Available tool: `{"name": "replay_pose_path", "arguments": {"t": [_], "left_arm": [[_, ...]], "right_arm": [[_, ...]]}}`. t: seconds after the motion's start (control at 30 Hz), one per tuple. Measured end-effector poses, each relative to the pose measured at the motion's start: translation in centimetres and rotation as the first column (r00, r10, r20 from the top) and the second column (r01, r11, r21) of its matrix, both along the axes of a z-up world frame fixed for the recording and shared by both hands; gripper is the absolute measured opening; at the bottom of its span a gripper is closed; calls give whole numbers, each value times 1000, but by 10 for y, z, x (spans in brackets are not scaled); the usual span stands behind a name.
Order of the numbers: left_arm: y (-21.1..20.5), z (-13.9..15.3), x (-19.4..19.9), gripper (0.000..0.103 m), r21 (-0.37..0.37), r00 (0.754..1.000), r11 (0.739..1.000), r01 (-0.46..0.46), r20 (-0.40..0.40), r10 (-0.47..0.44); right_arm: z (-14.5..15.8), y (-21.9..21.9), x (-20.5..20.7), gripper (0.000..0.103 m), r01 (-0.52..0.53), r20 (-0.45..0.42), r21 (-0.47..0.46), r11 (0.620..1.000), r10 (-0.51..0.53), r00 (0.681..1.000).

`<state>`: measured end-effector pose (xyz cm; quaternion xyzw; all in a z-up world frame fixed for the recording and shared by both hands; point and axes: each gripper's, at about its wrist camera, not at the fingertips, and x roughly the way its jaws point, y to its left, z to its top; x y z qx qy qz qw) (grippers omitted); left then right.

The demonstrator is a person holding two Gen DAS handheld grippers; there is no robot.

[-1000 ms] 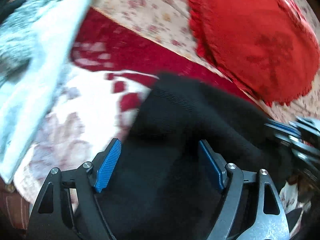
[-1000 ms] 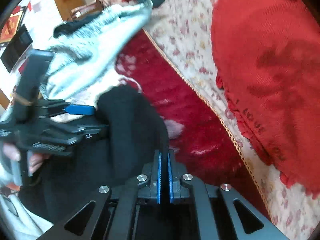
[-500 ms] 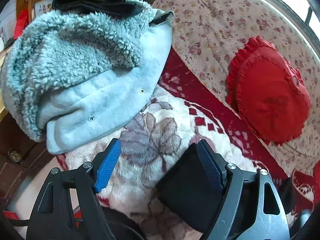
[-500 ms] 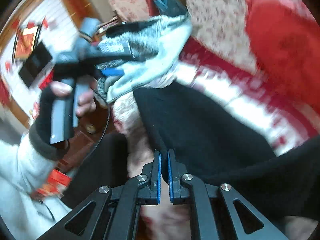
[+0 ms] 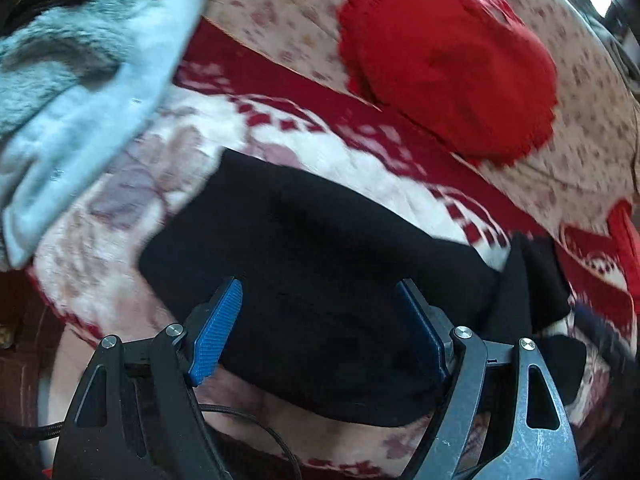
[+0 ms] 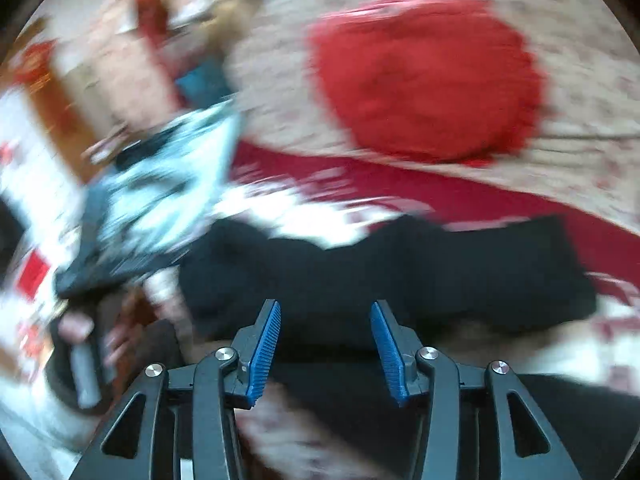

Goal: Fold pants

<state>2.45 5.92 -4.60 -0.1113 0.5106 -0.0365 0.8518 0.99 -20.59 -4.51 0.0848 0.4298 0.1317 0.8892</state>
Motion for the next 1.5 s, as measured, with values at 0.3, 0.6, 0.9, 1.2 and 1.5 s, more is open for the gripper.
{"name": "replay_pose_path", "arguments": {"t": [0.3, 0.6, 0.9, 1.2, 1.5], "left_arm": [[-63, 7, 2, 80, -33, 971, 971, 237, 9, -237], [-111, -16, 20, 80, 63, 948, 946, 318, -52, -315], [-144, -6, 16, 25, 88, 878, 874, 478, -9, -479], [-151, 3, -56, 25, 162, 730, 733, 660, 93, -677], [-142, -9, -72, 30, 132, 740, 736, 664, 28, -672]], "right_arm": [[-24, -99, 98, 47, 146, -107, -206, 968, -171, 980], [-70, -135, 135, 44, 145, -128, -61, 988, -152, 980], [24, -135, 76, 7, 70, 95, -42, 997, -66, 993], [83, -133, -105, 7, 62, 193, -118, 991, -38, 980], [12, -168, -156, 53, 267, -47, -124, 956, -274, 960]]}}
